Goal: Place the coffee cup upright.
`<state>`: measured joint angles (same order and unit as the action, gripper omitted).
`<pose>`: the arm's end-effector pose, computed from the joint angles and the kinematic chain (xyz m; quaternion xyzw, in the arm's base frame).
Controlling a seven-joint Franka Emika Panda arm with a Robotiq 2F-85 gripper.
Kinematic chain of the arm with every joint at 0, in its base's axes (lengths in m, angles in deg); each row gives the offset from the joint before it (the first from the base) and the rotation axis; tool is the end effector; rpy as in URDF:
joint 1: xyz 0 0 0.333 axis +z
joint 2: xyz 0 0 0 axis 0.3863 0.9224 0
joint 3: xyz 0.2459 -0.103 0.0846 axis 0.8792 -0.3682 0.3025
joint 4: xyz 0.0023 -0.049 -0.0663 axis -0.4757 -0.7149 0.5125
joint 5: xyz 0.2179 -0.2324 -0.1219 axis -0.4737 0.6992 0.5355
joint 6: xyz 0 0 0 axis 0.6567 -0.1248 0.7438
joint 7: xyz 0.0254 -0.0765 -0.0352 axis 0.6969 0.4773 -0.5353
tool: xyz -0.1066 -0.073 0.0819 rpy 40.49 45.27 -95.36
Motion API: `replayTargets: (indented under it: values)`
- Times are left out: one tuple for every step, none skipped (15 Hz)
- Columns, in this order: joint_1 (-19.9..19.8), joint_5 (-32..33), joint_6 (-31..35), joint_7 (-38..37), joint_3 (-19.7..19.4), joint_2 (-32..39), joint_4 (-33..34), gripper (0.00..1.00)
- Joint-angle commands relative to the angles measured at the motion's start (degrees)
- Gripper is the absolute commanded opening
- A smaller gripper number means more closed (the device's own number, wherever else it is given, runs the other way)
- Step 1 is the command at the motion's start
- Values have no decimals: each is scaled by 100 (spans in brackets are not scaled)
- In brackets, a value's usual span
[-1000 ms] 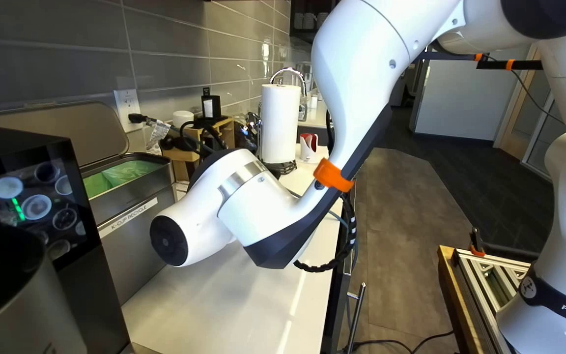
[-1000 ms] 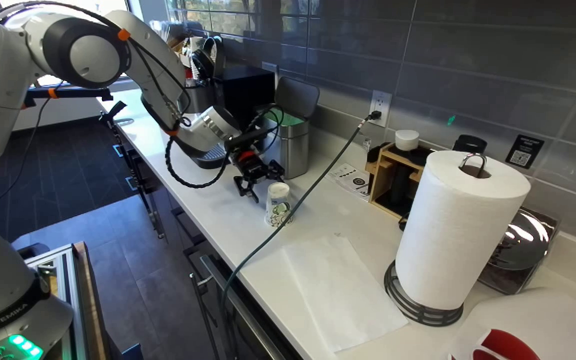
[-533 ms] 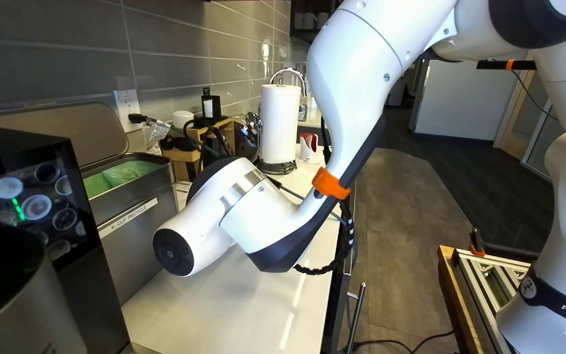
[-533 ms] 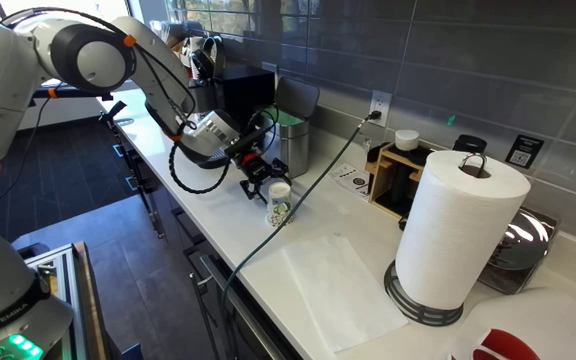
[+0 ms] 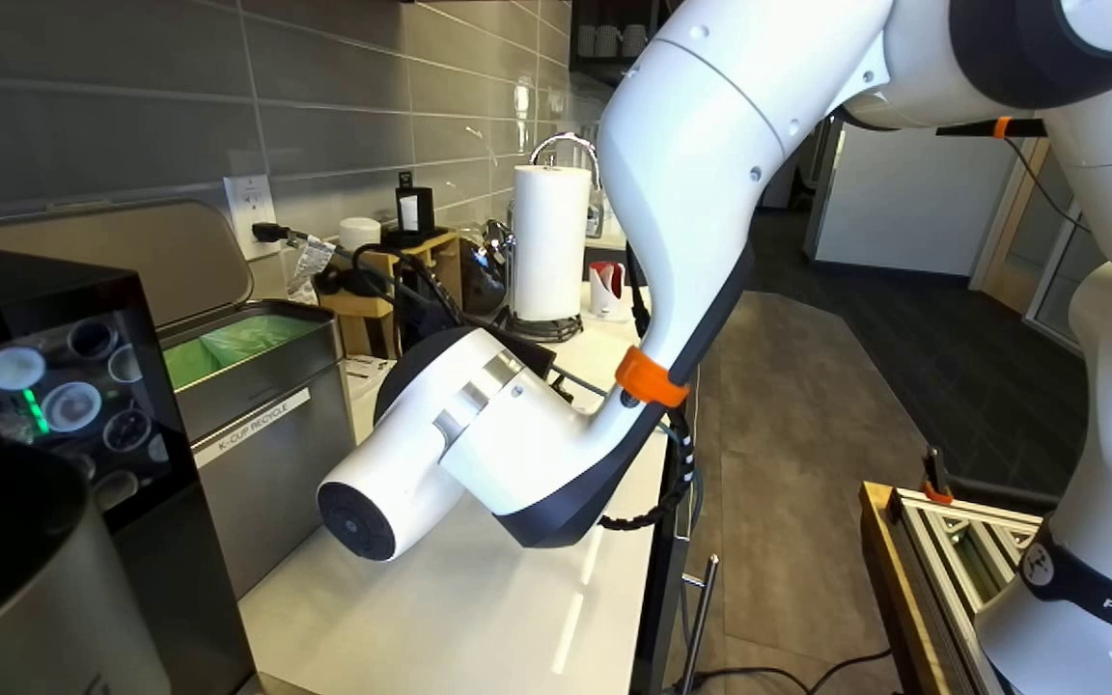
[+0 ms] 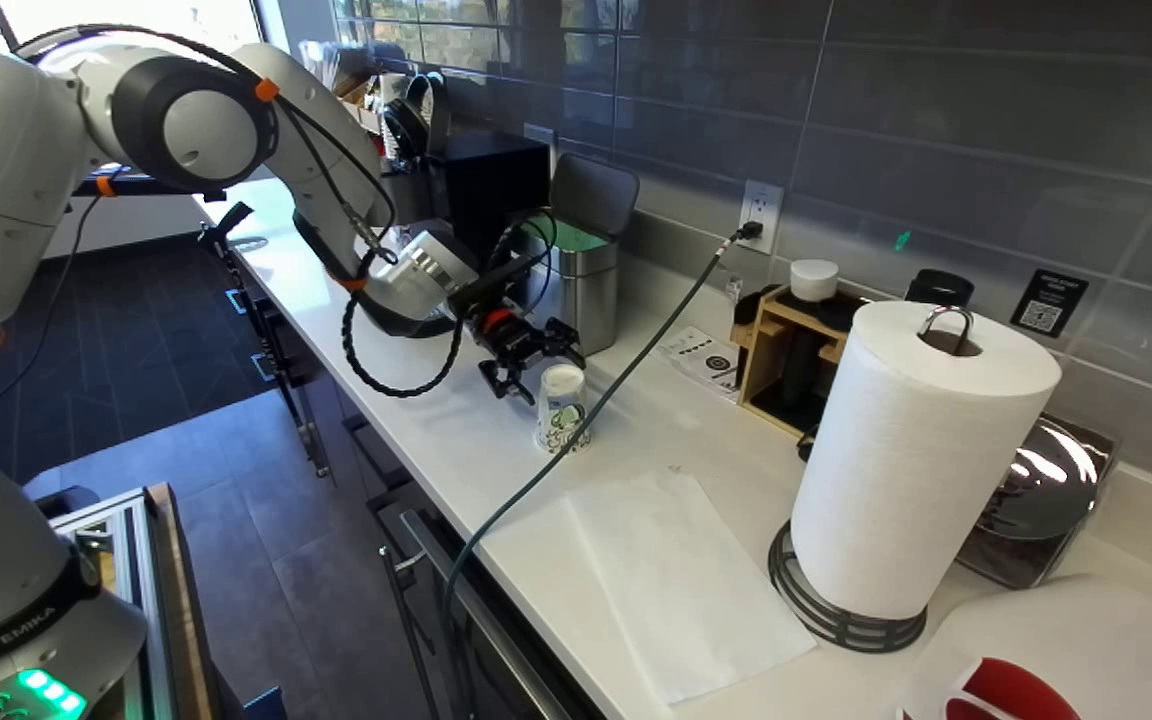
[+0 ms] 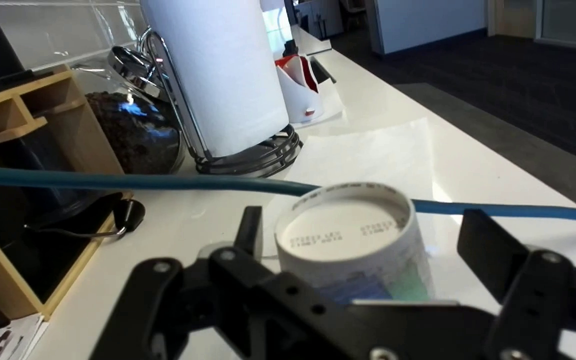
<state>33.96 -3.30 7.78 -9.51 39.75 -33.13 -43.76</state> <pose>0.5419 0.0065 0.2038 0.5838 0.4511 -0.3966 0.5462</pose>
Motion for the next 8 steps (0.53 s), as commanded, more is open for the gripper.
replayTargets:
  values:
    - [15,142,-220,353,5,158,-27,75]
    - [-11,147,-193,447,11,163,-28,74]
    - [-25,159,-169,527,13,176,-26,70]
    - [-24,175,-178,577,11,185,-37,63]
    - [-26,185,-173,617,18,183,-52,53]
    - [-22,212,-174,649,19,161,-74,46]
    - [-27,231,-155,681,27,118,-114,42]
    - [-54,200,-87,788,68,45,-179,42]
